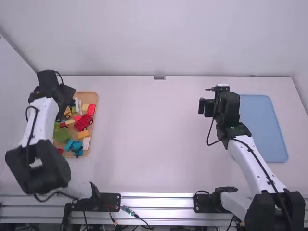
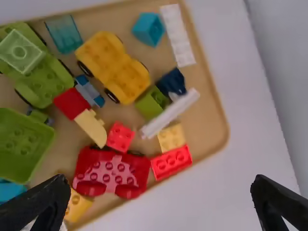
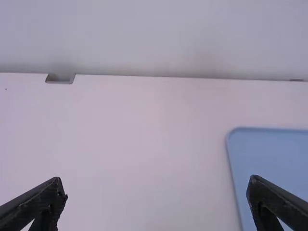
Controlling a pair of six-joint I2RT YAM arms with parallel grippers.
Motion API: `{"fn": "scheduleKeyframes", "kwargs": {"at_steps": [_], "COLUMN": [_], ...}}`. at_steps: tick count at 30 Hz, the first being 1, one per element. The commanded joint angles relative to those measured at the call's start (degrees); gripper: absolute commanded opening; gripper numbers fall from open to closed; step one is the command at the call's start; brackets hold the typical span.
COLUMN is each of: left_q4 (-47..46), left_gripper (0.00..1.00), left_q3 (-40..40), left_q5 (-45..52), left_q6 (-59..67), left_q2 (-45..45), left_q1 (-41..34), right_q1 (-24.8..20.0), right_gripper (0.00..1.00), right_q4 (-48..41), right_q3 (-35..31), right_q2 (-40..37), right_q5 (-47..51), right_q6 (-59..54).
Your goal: Assemble lego blocks to make yellow taxi
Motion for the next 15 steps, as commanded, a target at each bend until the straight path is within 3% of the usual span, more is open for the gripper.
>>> {"fn": "scheduleKeyframes", "kwargs": {"at_steps": [1, 6, 11, 15], "left_q4": [-4.56, -13.57, -17.28, -17.83], "left_gripper": [0.99, 0.99, 1.0, 0.95], "left_q3": [10.1, 26.78, 35.7, 37.29], "left_q5": [3.58, 4.56, 13.13, 15.97], "left_q6": [-2.63, -12.58, -15.0, -17.21], "left_q2": [8.72, 24.55, 35.63, 40.61], "left_q1": [2.43, 5.75, 8.04, 9.09], "right_q1": [0.11, 0.09, 0.11, 0.11], "right_gripper": [0.99, 0.99, 0.99, 0.99], "right_q4": [0.0, -0.22, -0.26, -0.37], "right_q3": [1.05, 1.05, 1.05, 1.05], "right_q2": [0.06, 0.06, 0.06, 0.06], "right_q5": [0.17, 0.17, 0.15, 0.17], "right_q6": [0.13, 0.11, 0.11, 0.11]}}
